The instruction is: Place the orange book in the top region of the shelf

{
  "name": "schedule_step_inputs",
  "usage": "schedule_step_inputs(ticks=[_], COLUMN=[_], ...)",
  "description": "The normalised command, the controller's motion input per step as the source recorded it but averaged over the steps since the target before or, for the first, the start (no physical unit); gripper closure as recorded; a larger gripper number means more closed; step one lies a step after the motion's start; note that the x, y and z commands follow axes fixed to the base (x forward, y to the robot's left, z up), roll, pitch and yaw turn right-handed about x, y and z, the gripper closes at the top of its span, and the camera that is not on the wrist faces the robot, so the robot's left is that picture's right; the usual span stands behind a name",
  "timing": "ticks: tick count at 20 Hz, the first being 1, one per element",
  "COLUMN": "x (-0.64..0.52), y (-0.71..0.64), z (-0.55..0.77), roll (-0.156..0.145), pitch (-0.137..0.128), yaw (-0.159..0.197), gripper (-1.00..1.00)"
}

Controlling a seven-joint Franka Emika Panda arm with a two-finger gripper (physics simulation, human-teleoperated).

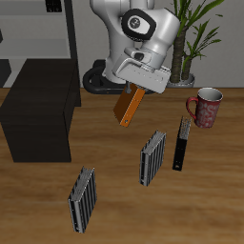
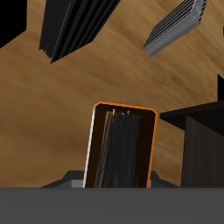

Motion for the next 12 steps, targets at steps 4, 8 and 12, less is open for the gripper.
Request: schedule_step_inputs(ticks=[4,8,12], x=[-0.08,-0.11,-0.01], y=[0.00,-0.09,-0.10], z=[-0.02,0.04,0.04], roll=[-0.157,-0.136,-0.152], pitch=[-0.033,-0.036,-0.039], yaw=[0.007,-0.056,0.003], gripper=[1.00,1.00,1.00])
